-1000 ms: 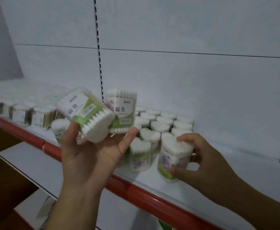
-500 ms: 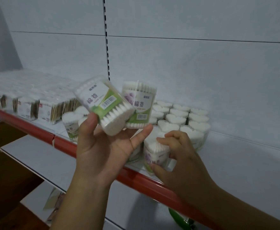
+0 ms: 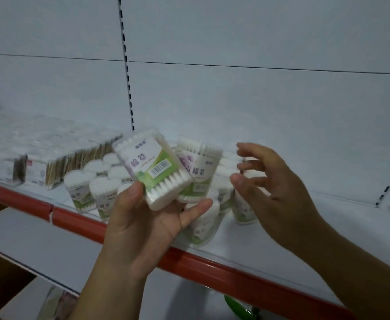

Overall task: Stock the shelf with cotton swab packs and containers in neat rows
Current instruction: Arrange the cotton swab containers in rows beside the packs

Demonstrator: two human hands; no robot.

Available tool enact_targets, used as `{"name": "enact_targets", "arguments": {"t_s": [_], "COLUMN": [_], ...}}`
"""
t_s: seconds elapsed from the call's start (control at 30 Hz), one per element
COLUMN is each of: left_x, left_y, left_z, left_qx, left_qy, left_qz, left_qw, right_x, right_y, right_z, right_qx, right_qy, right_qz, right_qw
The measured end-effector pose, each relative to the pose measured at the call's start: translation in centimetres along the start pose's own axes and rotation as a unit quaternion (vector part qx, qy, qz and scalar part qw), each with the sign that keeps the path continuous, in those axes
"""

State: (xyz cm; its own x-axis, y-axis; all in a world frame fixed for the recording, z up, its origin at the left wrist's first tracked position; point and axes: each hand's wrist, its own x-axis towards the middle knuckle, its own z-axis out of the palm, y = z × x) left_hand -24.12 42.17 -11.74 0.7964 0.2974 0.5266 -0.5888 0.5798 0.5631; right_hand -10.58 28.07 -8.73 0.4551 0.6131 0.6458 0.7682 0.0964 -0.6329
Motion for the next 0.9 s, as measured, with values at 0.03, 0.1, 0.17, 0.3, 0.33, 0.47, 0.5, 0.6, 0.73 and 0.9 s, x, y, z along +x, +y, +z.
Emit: {"name": "enact_targets", "arguments": {"t_s": [0.03,0.1,0.17,0.3,0.33,0.47,0.5,0.6,0.73,0.9], "left_x": [0.3,1.0,1.6,2.5,2.6,2.3,2.1,1.5,0.4,-0.8], "left_y": [-0.4,-1.4,-2.1,-2.3,-2.0,-0.2,-0.2,-1.1,-1.8,-2.1], "left_z": [0.3,0.9,1.6,3.1,3.3,3.1,3.0,2.9,2.7,3.3], "left_qx": [0.000,0.013,0.031,0.095,0.127,0.188,0.209,0.283,0.337,0.436], "left_qy": [-0.004,-0.022,-0.029,-0.011,-0.006,0.055,0.067,0.098,0.100,0.057], "left_qz": [-0.019,-0.052,-0.080,-0.098,-0.079,0.010,0.013,0.005,-0.018,-0.003], "left_qw": [1.000,0.998,0.996,0.990,0.989,0.981,0.976,0.954,0.936,0.898], "right_x": [0.8,1.7,2.0,1.7,1.5,-0.6,-1.3,-3.0,-4.0,-3.7], "right_y": [-0.8,-1.9,-2.0,-0.9,-0.4,1.7,2.3,4.2,5.9,3.6], "right_z": [-0.9,-2.3,-3.1,-4.9,-5.4,-5.2,-4.5,-2.2,-1.6,-3.6], "right_qx": [0.031,0.016,-0.004,0.081,0.088,-0.009,-0.048,-0.185,-0.244,-0.128], "right_qy": [-0.025,-0.068,-0.057,-0.011,0.013,0.057,0.037,-0.034,-0.059,0.066], "right_qz": [0.015,0.024,0.028,0.083,0.091,0.118,0.112,0.043,0.027,0.018], "right_qw": [0.999,0.997,0.998,0.993,0.992,0.991,0.992,0.981,0.968,0.989]}}
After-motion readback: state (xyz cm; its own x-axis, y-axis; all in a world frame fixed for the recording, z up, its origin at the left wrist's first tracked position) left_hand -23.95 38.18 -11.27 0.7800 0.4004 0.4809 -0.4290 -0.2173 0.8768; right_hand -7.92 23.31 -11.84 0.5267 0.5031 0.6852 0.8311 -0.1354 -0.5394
